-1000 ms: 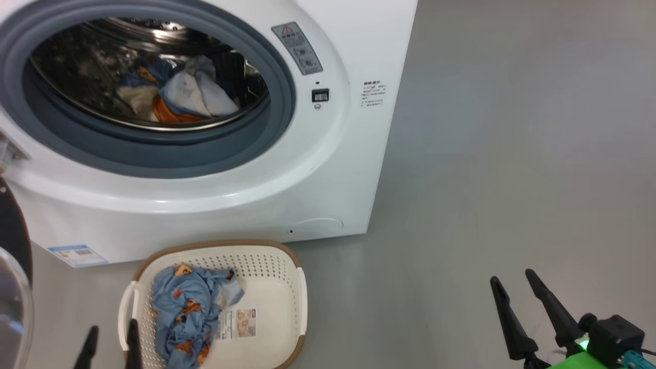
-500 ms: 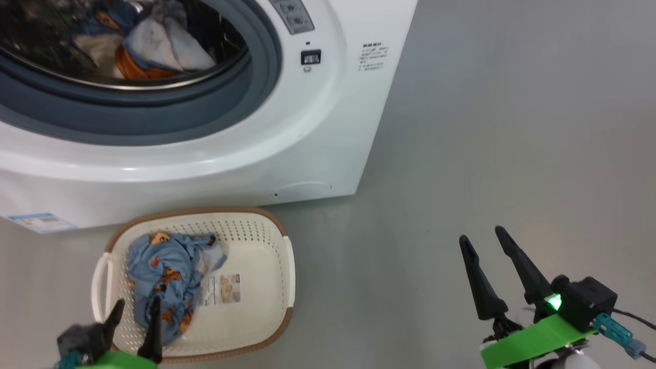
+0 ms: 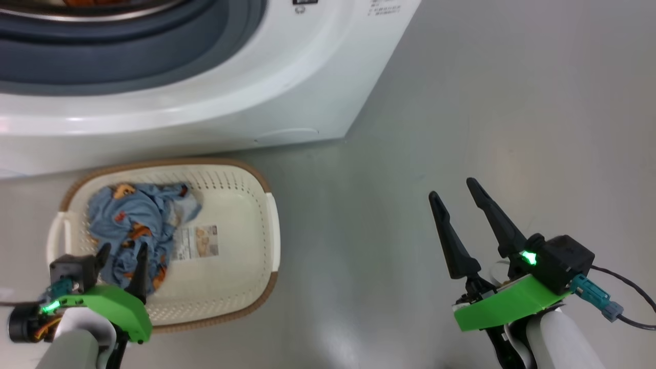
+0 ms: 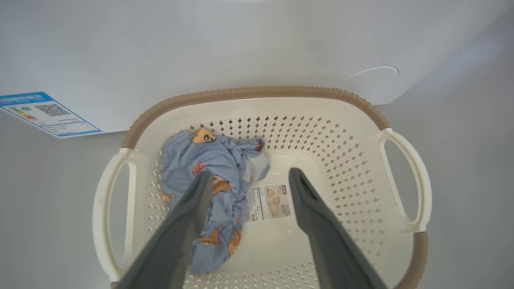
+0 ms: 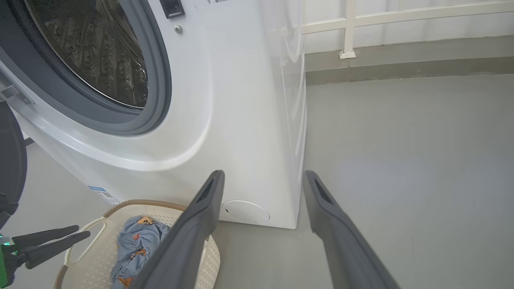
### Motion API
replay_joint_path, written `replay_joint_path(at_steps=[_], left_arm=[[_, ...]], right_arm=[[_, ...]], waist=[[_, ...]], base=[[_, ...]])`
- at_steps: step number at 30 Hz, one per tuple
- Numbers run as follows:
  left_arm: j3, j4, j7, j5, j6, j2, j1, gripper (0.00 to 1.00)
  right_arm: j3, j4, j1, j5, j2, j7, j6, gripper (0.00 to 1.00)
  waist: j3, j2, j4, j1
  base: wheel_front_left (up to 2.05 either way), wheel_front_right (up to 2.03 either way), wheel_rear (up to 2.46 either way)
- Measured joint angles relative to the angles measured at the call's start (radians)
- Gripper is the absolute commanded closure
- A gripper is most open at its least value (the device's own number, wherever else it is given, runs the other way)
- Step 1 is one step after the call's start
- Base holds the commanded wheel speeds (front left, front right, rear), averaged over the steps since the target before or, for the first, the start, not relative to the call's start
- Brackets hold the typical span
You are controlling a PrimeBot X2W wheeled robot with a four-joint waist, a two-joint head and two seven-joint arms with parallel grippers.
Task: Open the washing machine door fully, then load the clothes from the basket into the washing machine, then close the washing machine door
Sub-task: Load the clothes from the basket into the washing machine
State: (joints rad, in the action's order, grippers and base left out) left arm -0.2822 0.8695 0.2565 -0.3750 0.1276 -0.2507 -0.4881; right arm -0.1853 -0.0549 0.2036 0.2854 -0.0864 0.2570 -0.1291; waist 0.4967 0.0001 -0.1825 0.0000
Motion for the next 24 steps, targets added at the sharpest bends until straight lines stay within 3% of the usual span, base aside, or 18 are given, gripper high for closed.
replay_joint_path(at_steps=[11,19,24], left_arm=[[-0.191,0.193,-0.027,-0.089,0.000,-0.038,-0.169,0.00],[-0.303,0.240,-0.075,-0.181,0.000,-0.099,-0.282,0.00],[-0.374,0.242,-0.090,-0.232,0.000,-0.108,-0.325,0.00]], right_arm=[[-0.016,0.014,0.050,-0.013,0.022,0.000,0.000,0.00],[-0.037,0.026,0.109,-0.029,0.027,0.000,0.000,0.00],[-0.046,0.033,0.111,-0.027,0.028,0.000,0.000,0.00]], waist=[[0.130,0.0000,-0.031,0.0000],[0.216,0.0000,-0.056,0.0000],[0.262,0.0000,-0.069,0.0000]], base=[[0.00,0.00,0.00],[0.00,0.00,0.00],[0.00,0.00,0.00]])
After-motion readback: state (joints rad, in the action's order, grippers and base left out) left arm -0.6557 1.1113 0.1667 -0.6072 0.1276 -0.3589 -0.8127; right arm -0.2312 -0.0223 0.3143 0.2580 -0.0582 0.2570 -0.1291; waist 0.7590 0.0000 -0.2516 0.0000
